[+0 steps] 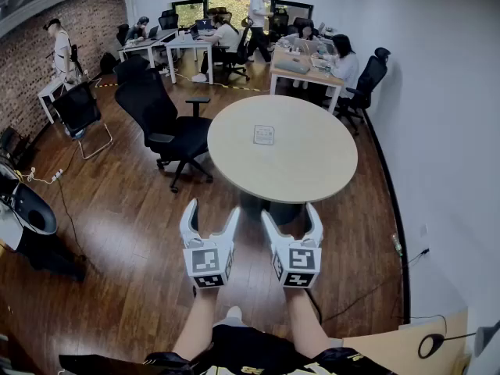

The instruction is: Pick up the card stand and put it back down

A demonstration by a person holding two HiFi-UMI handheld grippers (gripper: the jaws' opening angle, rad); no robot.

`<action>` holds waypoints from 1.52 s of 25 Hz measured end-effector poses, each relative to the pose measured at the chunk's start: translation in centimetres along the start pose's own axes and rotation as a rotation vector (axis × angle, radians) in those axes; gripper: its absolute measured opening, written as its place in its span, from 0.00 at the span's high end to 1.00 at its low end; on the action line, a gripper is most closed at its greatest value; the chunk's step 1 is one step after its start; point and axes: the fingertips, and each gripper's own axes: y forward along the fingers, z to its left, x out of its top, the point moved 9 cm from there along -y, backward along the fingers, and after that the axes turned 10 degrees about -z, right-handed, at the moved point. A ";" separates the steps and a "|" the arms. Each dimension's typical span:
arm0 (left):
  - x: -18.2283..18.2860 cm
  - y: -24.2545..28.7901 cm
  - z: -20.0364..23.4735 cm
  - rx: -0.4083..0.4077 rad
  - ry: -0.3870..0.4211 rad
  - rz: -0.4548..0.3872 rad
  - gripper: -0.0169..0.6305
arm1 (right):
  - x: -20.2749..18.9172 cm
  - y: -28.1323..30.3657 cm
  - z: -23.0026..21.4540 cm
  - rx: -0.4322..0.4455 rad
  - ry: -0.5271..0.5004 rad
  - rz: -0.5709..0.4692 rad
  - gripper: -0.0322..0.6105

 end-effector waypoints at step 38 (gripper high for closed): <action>-8.6 36.4 8.1 -0.124 -0.018 0.075 0.31 | -6.2 34.0 -11.2 -0.063 0.030 0.078 0.25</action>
